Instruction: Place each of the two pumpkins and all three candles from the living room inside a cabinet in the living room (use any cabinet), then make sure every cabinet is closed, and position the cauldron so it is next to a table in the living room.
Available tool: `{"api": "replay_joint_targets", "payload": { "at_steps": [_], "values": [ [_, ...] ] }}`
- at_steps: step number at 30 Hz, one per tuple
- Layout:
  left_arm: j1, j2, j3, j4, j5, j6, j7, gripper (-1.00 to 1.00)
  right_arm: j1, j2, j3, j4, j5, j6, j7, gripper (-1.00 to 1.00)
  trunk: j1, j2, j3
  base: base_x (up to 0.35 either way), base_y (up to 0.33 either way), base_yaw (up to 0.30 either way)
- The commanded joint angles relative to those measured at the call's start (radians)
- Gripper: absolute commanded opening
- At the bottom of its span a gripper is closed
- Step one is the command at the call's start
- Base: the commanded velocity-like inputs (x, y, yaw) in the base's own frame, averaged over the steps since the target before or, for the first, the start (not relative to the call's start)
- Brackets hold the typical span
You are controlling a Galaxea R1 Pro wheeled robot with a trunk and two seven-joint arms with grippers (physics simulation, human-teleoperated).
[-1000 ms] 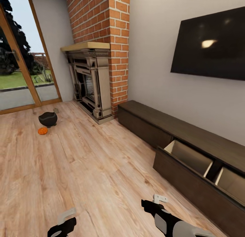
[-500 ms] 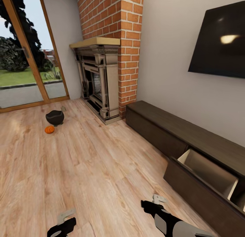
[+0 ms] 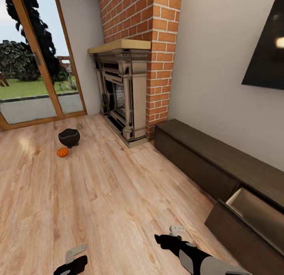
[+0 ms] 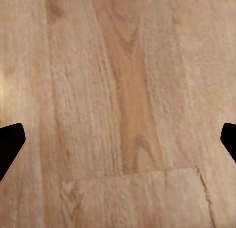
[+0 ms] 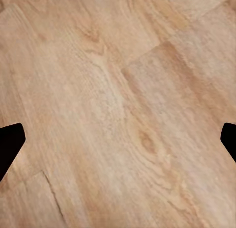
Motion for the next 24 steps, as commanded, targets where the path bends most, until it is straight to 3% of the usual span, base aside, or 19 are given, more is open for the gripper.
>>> {"api": "replay_joint_targets", "payload": {
  "at_steps": [1, 5, 24],
  "values": [
    [-0.001, 0.0, -0.006, 0.001, 0.009, -0.003, 0.005, 1.0, -0.001, 0.0, -0.008, 0.001, -0.002, 0.007, -0.009, 1.0, 0.0, 0.0, -0.002, 0.343, 0.104, 0.169],
    [-0.001, 0.001, -0.006, 0.001, 0.009, -0.003, 0.005, 1.0, -0.001, 0.0, -0.008, 0.001, 0.0, 0.021, -0.047, 1.0, 0.0, 0.0, -0.007, 0.343, 0.104, 0.17],
    [-0.001, 0.002, -0.006, 0.002, 0.011, -0.003, -0.006, 1.0, -0.001, 0.002, -0.008, 0.001, 0.002, 0.024, -0.096, 1.0, 0.0, 0.0, -0.032, 0.334, 0.111, 0.171]
  ]
}}
